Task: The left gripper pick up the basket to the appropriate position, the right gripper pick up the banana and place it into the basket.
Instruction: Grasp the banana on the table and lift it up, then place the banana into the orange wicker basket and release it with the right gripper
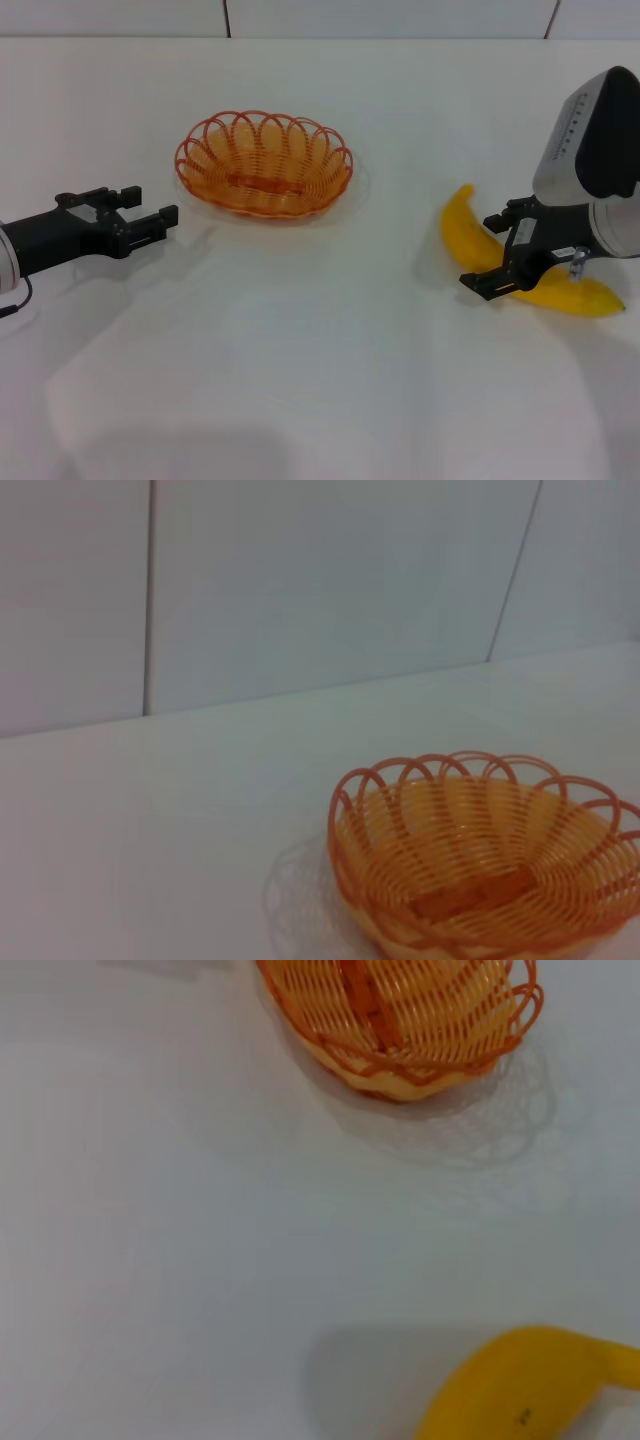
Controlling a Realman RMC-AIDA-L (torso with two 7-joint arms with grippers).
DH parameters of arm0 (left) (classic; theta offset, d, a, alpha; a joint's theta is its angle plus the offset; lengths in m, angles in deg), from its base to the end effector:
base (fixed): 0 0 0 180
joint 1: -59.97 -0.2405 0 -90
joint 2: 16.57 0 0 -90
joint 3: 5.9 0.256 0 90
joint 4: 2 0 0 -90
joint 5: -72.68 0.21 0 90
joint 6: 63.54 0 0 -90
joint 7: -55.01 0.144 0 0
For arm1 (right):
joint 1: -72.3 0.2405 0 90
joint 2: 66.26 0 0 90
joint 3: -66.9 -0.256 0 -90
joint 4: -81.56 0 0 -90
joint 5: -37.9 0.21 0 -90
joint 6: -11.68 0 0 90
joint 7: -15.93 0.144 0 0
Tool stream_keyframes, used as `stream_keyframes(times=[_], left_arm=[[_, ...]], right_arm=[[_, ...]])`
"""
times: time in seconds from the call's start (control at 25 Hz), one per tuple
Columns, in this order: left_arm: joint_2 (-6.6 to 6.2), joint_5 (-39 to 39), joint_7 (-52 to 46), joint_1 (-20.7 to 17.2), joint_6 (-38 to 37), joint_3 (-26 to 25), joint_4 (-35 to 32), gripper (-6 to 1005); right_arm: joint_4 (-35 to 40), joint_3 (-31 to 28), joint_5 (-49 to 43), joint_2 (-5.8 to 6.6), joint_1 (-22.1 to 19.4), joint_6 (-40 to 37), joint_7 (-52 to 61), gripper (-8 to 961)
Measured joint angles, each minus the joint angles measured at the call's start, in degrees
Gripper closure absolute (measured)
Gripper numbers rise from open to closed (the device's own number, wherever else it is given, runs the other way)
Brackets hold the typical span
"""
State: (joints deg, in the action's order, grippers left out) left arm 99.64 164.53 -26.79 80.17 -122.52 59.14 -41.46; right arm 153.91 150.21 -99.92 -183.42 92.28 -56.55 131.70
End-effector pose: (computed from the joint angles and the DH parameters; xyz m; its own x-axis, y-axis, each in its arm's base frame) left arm -0.3136 0.3424 -0.0037 0.7571 0.4299 0.4920 0.6384 -0.6471 -0.4169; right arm 0.2540 0.3370 -0.0124 0.9100 -0.3771 0.1723 -0.2753 -0.8603 -0.4290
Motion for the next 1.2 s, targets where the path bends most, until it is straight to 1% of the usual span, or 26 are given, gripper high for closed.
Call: stream_keyframes(times=[0.24,0.44,0.68,0.88,1.04,1.2], left_arm=[[0.06,-0.01,0.13,0.01,0.02,0.00,0.07,348],[0.07,-0.02,0.15,0.01,0.01,0.00,0.09,348],[0.07,-0.02,0.15,0.01,0.01,0.00,0.09,348],[0.07,-0.02,0.15,-0.15,0.01,-0.06,0.09,348],[0.07,-0.02,0.15,-0.28,0.01,-0.09,0.09,348],[0.07,-0.01,0.09,-0.39,0.01,-0.09,0.09,348]], right_arm=[[-0.11,0.09,-0.20,0.00,0.23,0.03,0.26,81],[-0.17,-0.02,-0.25,0.05,0.46,0.03,2.08,197],[0.22,-0.67,0.04,0.09,0.50,-0.21,2.64,378],[3.57,-0.78,0.74,0.06,-0.51,-0.25,2.75,464],[7.11,-0.70,4.93,0.03,-1.88,0.16,0.89,464],[8.04,-0.03,13.34,0.01,-2.20,2.28,-4.68,464]])
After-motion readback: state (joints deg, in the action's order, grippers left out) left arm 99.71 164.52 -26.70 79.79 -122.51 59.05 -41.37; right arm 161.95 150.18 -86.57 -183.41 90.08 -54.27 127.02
